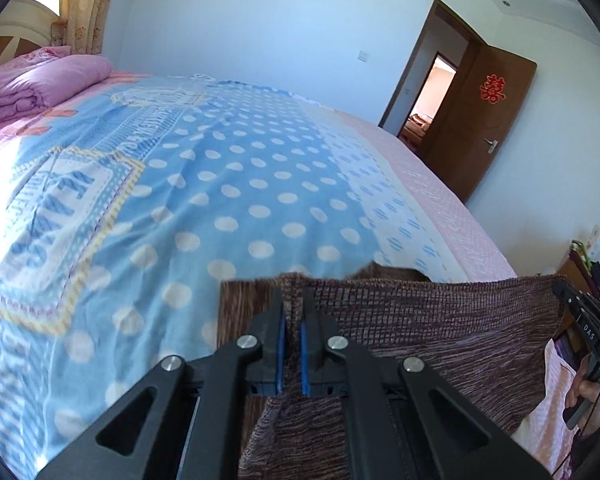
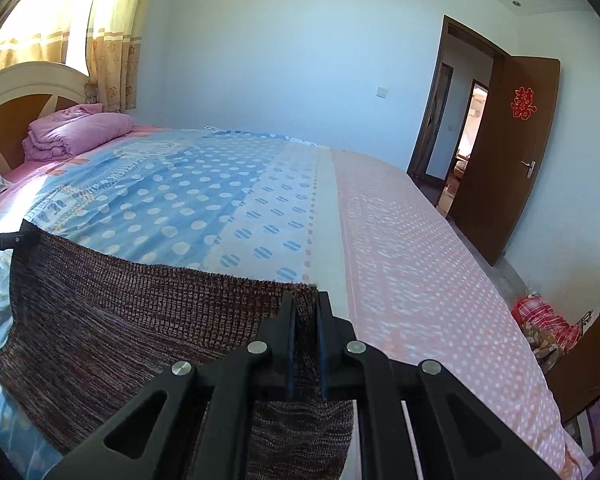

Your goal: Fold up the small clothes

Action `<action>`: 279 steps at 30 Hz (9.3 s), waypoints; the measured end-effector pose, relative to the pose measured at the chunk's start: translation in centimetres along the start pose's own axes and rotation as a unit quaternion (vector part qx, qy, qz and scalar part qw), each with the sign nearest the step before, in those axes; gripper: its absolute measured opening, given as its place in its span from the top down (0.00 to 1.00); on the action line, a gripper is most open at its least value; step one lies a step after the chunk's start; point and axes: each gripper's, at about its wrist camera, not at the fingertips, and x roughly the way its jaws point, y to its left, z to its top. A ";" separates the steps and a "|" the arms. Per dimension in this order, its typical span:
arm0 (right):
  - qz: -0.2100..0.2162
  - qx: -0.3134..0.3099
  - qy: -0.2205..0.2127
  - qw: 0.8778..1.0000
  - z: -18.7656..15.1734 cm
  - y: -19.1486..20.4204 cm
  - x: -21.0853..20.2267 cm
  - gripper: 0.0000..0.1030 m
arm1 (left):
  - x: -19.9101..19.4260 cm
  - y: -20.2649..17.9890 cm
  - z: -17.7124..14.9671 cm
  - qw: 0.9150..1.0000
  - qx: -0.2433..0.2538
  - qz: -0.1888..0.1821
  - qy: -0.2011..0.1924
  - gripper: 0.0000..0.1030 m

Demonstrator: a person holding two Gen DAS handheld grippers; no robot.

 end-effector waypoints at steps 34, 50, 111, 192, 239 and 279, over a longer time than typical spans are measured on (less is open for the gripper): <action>0.020 0.186 0.102 0.977 -13.8 -4.8 -4.6 0.53 | 1.2 -3.7 -7.5 0.997 0.048 0.022 0.059 0.36; 0.019 0.149 0.147 0.978 -18.1 -2.1 -4.5 0.94 | 0.7 -4.3 -12.9 0.999 0.013 -0.016 0.039 0.20; 0.040 0.128 0.093 0.987 -15.7 0.9 -1.0 0.92 | -2.9 0.6 -13.3 0.989 -0.147 -0.010 -0.018 0.00; 0.094 0.136 0.042 0.985 -11.7 2.1 -2.3 0.86 | 4.7 -11.3 -10.8 0.998 -0.018 -0.057 0.008 0.91; 0.177 0.077 0.167 0.967 -5.9 -6.4 11.5 0.92 | 9.9 -29.0 -13.2 0.977 0.057 -0.183 0.097 0.93; 0.266 0.243 0.160 0.919 -16.4 -3.2 -0.6 0.91 | -5.6 -15.2 -16.3 0.992 0.080 -0.093 -0.011 0.27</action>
